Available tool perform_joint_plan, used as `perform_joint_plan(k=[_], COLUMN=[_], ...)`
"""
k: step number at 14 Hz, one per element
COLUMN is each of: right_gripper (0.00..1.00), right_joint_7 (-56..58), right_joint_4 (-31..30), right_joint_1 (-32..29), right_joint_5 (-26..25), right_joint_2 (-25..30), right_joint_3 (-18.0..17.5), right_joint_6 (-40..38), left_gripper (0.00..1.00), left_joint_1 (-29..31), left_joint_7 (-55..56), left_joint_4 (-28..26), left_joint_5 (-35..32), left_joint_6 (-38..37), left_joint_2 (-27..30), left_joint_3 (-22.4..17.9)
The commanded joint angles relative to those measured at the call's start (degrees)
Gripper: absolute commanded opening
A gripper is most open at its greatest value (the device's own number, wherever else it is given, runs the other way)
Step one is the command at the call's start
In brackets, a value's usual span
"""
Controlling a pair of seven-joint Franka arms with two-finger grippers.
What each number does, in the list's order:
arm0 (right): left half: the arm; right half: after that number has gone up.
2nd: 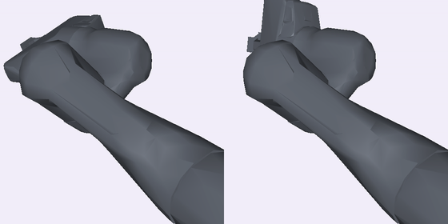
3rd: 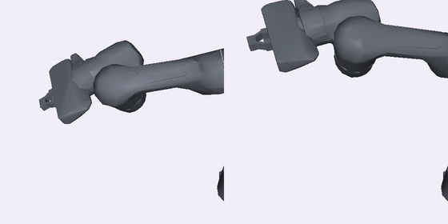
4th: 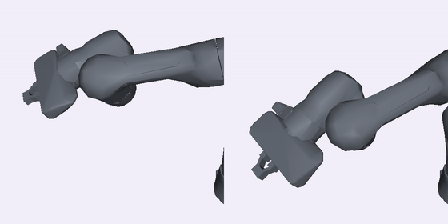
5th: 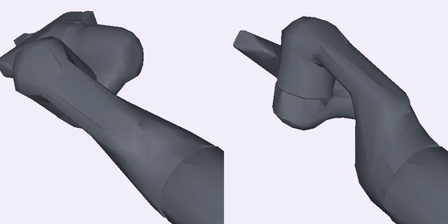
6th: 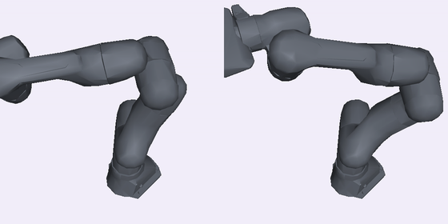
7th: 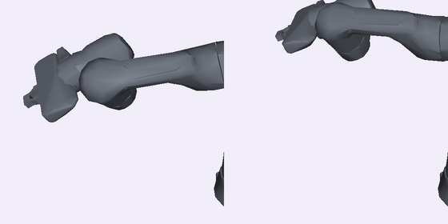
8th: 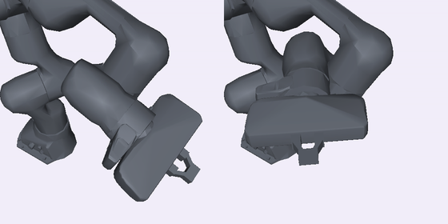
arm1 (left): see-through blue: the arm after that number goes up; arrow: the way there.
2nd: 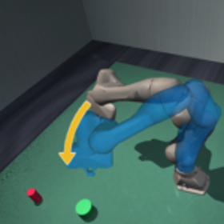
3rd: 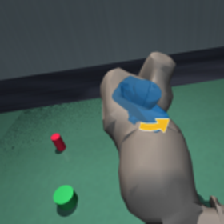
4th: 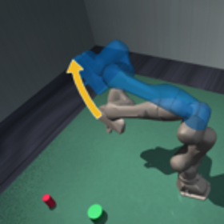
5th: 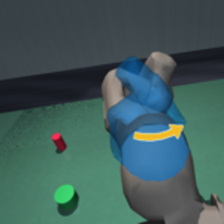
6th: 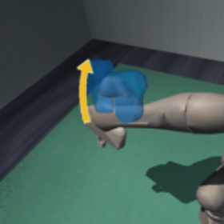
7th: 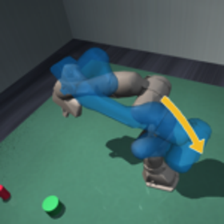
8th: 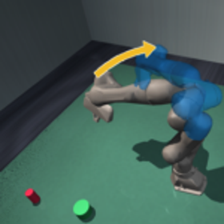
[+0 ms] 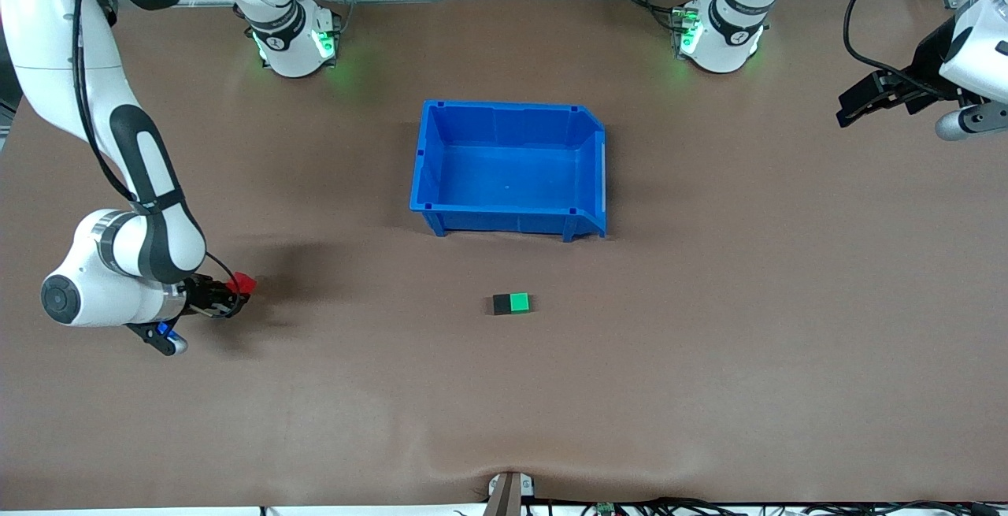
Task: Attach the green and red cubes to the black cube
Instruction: 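Lift the red cube and carry it toward the black cube with the right gripper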
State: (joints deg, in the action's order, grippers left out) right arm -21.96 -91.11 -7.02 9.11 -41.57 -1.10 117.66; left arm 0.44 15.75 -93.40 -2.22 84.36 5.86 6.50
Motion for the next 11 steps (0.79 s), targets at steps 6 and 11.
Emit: perform_joint_plan(k=[6,11], right_gripper=[0.00,0.00], right_joint_7=[-8.61,-15.47], right_joint_4=[1.11,1.20], right_joint_1=[1.83,3.85], right_joint_5=[1.62,6.79], right_joint_2=[-0.35,-0.26], right_joint_3=[-0.04,-0.04], right_joint_6=[-0.94,-0.85], left_gripper=[1.00,1.00], left_joint_1=[0.61,0.61], left_joint_7=[-1.34,-1.34], left_joint_4=[0.33,0.33], left_joint_5=[0.90,0.90], left_joint_6=[0.01,0.01], left_joint_2=[0.47,0.47], left_joint_3=[0.27,0.27])
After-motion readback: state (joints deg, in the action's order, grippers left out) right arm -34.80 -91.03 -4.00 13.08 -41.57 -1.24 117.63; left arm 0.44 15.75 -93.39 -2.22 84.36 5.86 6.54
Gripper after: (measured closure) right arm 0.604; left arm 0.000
